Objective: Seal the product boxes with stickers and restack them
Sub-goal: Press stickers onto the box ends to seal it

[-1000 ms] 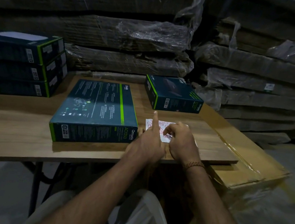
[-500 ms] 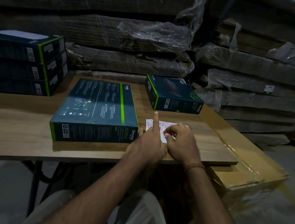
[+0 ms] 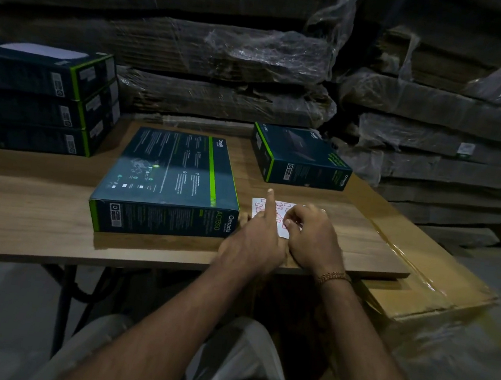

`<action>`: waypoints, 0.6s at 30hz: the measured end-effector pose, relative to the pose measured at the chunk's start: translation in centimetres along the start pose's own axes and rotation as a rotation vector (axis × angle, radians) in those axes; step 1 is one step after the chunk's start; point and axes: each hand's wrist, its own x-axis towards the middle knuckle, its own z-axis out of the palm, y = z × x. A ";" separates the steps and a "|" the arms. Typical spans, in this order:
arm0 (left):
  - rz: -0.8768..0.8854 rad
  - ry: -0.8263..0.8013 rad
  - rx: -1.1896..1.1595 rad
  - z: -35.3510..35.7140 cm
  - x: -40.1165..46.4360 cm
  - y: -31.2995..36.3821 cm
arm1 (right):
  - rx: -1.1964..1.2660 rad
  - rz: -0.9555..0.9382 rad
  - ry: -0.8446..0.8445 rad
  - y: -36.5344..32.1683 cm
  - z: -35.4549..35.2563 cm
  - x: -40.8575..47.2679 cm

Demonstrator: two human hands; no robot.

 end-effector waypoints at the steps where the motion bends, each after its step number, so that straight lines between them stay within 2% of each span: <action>1: -0.005 -0.002 0.000 0.0 0.0 0.1 | -0.004 -0.002 0.002 0.0 0.0 0.0; 18: -0.068 -0.010 -0.013 0.0 -0.2 0.6 | -0.016 -0.006 0.005 -0.3 0.0 -0.6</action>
